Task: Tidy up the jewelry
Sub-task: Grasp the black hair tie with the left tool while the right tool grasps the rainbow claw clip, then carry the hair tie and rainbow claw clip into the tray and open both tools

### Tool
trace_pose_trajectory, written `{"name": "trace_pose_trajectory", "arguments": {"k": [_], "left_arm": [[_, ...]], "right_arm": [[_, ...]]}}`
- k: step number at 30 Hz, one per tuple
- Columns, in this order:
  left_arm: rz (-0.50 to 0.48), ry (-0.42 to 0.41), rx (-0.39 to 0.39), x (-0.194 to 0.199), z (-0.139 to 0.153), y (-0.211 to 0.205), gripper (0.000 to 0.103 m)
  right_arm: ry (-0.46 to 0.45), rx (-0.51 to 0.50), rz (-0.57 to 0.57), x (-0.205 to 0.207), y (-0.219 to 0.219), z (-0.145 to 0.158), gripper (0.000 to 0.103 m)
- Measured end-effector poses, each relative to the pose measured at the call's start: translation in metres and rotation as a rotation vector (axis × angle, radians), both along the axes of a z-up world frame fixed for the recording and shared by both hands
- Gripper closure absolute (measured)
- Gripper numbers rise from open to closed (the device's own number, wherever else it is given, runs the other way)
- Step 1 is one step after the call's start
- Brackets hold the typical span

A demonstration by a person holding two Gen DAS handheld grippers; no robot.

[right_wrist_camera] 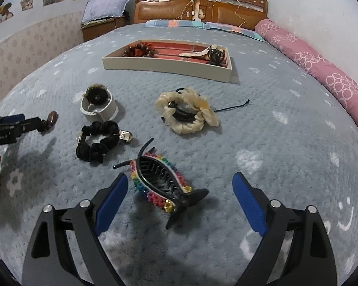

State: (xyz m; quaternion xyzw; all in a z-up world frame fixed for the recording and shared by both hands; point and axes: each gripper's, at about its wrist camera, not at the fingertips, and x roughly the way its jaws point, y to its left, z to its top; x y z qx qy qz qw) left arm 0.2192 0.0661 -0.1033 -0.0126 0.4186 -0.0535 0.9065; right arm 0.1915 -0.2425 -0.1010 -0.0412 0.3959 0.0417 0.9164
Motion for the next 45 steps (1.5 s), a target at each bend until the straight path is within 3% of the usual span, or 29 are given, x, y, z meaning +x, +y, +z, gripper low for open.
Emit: {"name": "trace_pose_trajectory", "arguments": {"k": [5, 9, 14, 17, 31, 40, 45], "left_arm": [[-0.023, 0.053, -0.019, 0.012, -0.010, -0.005, 0.040], [-0.045, 0.057, 0.017, 0.012, -0.013, -0.013, 0.048], [-0.051, 0.064, 0.017, 0.013, -0.015, -0.015, 0.058], [-0.042, 0.064, 0.019, 0.013, -0.015, -0.012, 0.071], [-0.047, 0.045, 0.017, 0.010, -0.008, -0.010, 0.080], [-0.053, -0.026, -0.002, 0.030, 0.037, -0.009, 0.081], [-0.072, -0.086, 0.035, 0.057, 0.064, -0.026, 0.081]], "right_arm": [[0.025, 0.001, -0.003, 0.006, 0.000, -0.006, 0.016], [0.033, 0.018, -0.008, 0.009, -0.002, -0.007, 0.017], [0.041, 0.037, 0.024, 0.010, 0.001, -0.008, 0.038], [0.040, 0.038, 0.030, 0.009, 0.002, -0.008, 0.039], [-0.016, 0.041, 0.008, 0.009, -0.012, 0.013, 0.040], [-0.111, 0.026, -0.016, 0.037, -0.029, 0.057, 0.040], [-0.147, 0.007, -0.016, 0.066, -0.030, 0.080, 0.040]]}}
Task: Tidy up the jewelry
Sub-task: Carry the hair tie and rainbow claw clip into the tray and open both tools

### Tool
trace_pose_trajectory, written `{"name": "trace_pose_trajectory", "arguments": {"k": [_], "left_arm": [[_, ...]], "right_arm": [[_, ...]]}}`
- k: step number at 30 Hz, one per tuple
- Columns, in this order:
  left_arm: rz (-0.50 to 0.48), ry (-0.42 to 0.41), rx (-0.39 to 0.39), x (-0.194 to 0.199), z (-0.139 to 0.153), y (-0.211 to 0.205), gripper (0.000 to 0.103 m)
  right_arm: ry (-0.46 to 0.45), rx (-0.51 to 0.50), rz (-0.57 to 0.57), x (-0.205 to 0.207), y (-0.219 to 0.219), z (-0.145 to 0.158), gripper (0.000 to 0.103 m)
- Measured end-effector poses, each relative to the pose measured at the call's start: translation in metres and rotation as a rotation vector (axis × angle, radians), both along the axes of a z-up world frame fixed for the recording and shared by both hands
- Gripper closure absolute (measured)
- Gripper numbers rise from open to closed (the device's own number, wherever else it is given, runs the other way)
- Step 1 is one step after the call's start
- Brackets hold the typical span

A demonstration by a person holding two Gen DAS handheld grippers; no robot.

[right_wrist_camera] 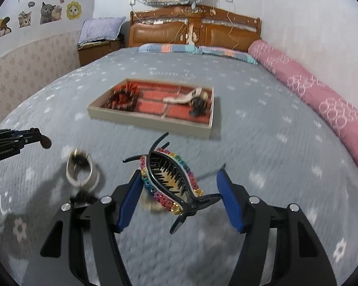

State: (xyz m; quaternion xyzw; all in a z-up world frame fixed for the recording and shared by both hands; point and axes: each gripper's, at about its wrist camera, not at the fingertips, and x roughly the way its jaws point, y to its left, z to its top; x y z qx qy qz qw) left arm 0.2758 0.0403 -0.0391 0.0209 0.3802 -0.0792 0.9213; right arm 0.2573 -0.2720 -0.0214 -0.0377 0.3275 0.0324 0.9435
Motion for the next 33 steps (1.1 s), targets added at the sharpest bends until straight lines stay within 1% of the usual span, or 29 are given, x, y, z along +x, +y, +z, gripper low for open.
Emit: {"name": "trace_pose_trajectory", "arguments": {"k": [5, 10, 14, 16, 19, 21, 25, 29, 33], "left_arm": [[-0.007, -0.044, 0.017, 0.038, 0.023, -0.017, 0.081], [-0.007, -0.065, 0.011, 0.076, 0.040, -0.030, 0.081], [-0.011, -0.060, -0.048, 0.113, 0.049, -0.034, 0.081], [-0.007, -0.057, -0.060, 0.130, 0.050, -0.036, 0.081], [-0.002, -0.039, -0.065, 0.157, 0.043, -0.039, 0.081], [0.007, -0.015, -0.071, 0.174, 0.033, -0.040, 0.081], [0.019, 0.032, -0.053, 0.204, 0.008, -0.044, 0.081], [0.020, 0.053, -0.015, 0.216, -0.014, -0.051, 0.081], [0.025, 0.070, 0.018, 0.221, -0.035, -0.055, 0.081]], "right_arm": [[-0.017, -0.003, -0.010, 0.039, -0.002, 0.016, 0.040], [-0.002, 0.047, -0.028, 0.082, -0.010, 0.021, 0.040], [0.029, 0.079, -0.051, 0.122, -0.018, 0.018, 0.040], [0.043, 0.082, -0.057, 0.140, -0.019, 0.015, 0.040], [0.064, 0.081, -0.063, 0.165, -0.018, 0.009, 0.040], [0.085, 0.084, -0.064, 0.181, -0.017, 0.002, 0.040], [0.140, 0.105, -0.053, 0.204, -0.013, -0.018, 0.040], [0.172, 0.063, -0.043, 0.215, -0.005, -0.040, 0.040], [0.208, 0.056, -0.058, 0.227, -0.008, -0.059, 0.040]]}}
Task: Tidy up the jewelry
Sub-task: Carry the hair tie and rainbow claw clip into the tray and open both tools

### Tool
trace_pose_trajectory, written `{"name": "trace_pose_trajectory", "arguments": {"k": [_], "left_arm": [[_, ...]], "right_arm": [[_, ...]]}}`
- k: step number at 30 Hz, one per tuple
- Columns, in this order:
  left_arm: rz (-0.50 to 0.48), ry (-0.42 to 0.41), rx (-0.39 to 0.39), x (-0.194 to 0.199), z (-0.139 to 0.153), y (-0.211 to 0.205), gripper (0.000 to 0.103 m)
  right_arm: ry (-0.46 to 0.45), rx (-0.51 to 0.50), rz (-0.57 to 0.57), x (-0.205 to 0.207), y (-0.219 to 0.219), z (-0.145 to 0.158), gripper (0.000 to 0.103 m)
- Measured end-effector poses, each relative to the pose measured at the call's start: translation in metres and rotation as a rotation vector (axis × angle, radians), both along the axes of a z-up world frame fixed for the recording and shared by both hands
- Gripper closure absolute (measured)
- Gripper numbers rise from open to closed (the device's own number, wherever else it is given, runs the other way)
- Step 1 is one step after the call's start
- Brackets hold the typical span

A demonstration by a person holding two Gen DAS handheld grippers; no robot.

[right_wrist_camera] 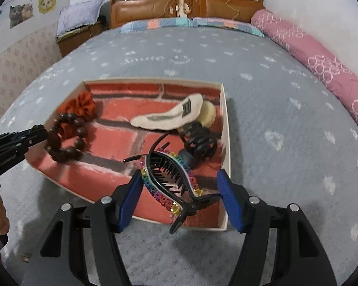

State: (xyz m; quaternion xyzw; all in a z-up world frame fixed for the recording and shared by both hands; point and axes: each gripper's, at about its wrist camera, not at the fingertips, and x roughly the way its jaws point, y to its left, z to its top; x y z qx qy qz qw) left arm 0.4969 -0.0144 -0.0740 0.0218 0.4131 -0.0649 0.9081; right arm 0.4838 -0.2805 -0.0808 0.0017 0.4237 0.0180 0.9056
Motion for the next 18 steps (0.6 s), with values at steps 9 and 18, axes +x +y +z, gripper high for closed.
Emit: {"name": "trace_pose_trajectory", "arguments": {"k": [9, 18], "left_arm": [[0.013, -0.002, 0.079, 0.001, -0.019, 0.004, 0.083], [0.011, -0.014, 0.077, -0.001, -0.016, 0.002, 0.076]], "right_arm": [[0.005, -0.056, 0.008, 0.007, 0.006, -0.016, 0.040], [-0.006, -0.074, 0.021, 0.009, 0.011, -0.017, 0.039]]}}
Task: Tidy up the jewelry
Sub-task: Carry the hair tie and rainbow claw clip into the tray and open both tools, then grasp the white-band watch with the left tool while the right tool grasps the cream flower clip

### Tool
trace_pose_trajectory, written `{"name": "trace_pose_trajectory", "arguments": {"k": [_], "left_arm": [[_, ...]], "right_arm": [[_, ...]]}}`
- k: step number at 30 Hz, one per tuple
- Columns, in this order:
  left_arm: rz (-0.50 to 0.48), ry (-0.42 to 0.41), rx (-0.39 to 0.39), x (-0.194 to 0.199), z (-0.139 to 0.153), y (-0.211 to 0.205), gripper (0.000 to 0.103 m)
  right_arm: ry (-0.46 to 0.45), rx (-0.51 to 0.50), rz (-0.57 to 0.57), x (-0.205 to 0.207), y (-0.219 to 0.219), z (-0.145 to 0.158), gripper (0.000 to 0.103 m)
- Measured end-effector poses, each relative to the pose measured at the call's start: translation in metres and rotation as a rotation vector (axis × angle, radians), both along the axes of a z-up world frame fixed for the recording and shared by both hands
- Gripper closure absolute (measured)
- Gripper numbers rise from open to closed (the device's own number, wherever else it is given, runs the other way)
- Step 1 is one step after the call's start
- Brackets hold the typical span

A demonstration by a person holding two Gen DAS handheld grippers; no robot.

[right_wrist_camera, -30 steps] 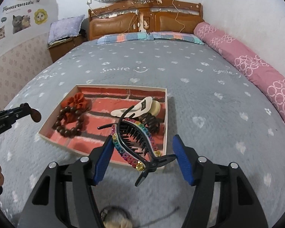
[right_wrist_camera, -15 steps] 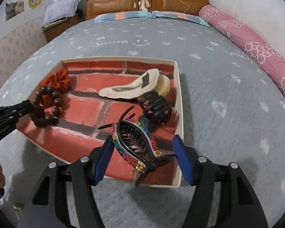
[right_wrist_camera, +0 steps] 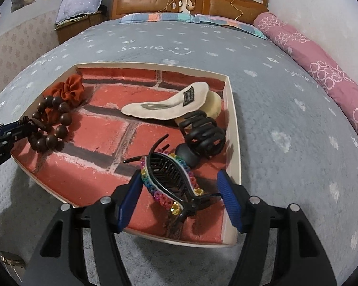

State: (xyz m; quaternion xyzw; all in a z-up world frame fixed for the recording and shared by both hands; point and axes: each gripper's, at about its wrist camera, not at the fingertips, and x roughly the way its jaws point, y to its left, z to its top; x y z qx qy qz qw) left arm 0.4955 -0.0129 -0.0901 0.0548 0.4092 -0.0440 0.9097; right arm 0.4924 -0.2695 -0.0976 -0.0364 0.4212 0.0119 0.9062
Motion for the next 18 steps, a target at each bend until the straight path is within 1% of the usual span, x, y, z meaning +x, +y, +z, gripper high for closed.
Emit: {"name": "trace_pose_trajectory", "arguments": {"k": [2, 3, 5, 7, 9, 11, 12, 14, 18], "left_arm": [[-0.003, -0.005, -0.004, -0.002, 0.002, 0.000, 0.065], [-0.004, -0.010, -0.006, -0.003, 0.003, 0.000, 0.062], [-0.006, -0.025, -0.014, -0.007, 0.010, 0.000, 0.050], [-0.006, -0.039, -0.019, -0.011, 0.017, 0.001, 0.044], [-0.013, -0.050, -0.037, -0.017, 0.026, 0.002, 0.040], [-0.014, -0.067, -0.052, -0.025, 0.037, 0.004, 0.031], [-0.014, -0.077, -0.058, -0.030, 0.043, 0.005, 0.028], [-0.008, -0.101, -0.065, -0.041, 0.053, 0.009, 0.016], [-0.016, -0.139, -0.063, -0.074, 0.072, 0.016, 0.015]], "right_arm": [[0.002, 0.009, 0.003, 0.000, -0.001, 0.001, 0.039], [-0.003, 0.005, 0.002, -0.001, -0.002, 0.003, 0.039], [-0.016, 0.010, 0.003, -0.003, -0.004, 0.008, 0.032], [-0.032, 0.024, -0.002, -0.007, -0.007, 0.016, 0.030], [-0.041, 0.045, -0.004, -0.011, -0.010, 0.023, 0.030], [-0.054, 0.059, -0.006, -0.019, -0.013, 0.033, 0.026], [-0.062, 0.061, -0.004, -0.024, -0.013, 0.037, 0.026], [-0.071, 0.067, -0.002, -0.035, -0.015, 0.045, 0.026], [-0.087, 0.101, -0.011, -0.062, -0.024, 0.061, 0.025]]}}
